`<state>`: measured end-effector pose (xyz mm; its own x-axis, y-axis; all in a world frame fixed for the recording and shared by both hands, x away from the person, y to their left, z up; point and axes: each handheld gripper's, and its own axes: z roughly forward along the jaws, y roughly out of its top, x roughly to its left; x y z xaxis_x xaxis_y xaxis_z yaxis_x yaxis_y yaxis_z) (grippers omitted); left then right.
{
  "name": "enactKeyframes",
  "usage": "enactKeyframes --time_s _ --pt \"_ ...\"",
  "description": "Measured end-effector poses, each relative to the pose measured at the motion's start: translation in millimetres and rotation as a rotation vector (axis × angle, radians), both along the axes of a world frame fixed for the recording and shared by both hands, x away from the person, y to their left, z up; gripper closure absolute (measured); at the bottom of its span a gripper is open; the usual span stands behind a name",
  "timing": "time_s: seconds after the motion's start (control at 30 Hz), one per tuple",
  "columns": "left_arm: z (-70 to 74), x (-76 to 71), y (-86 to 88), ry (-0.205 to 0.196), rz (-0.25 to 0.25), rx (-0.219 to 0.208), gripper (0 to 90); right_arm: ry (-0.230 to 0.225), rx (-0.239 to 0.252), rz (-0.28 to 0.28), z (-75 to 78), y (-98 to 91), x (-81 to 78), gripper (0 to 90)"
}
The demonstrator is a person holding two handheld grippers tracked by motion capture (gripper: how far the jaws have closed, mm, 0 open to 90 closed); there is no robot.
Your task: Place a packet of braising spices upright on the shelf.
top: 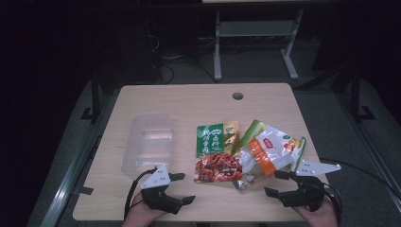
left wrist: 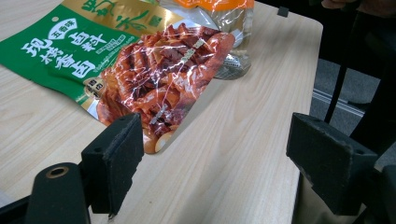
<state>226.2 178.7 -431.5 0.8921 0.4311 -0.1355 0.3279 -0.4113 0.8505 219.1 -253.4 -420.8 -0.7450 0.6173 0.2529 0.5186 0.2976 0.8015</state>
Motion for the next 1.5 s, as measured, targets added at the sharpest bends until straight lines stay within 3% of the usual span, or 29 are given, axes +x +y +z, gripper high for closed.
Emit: enactKeyframes --time_s 0.37,0.67,0.8,1.2,1.5 --pt "-1.7 -2.3 -3.7 -0.004 -0.005 0.015 18.7 -0.014 0.006 0.016 3.7 4.8 1.2 23.3" --pt "-2.1 -1.1 -2.3 -0.014 0.007 0.024 18.7 -0.007 -0.052 0.05 29.0 26.0 20.5 22.9" --pt "-1.7 -0.5 -2.7 -0.018 0.002 0.028 18.7 -0.008 -0.065 0.07 42.0 39.2 41.9 23.0" --pt "-0.2 0.1 -3.8 -0.023 -0.011 0.027 18.8 0.107 -0.184 0.081 56.9 85.7 127.2 20.9" --pt "0.5 1.3 -2.0 -0.026 -0.007 0.026 18.9 0.182 -0.24 0.032 45.5 92.6 180.7 20.9"
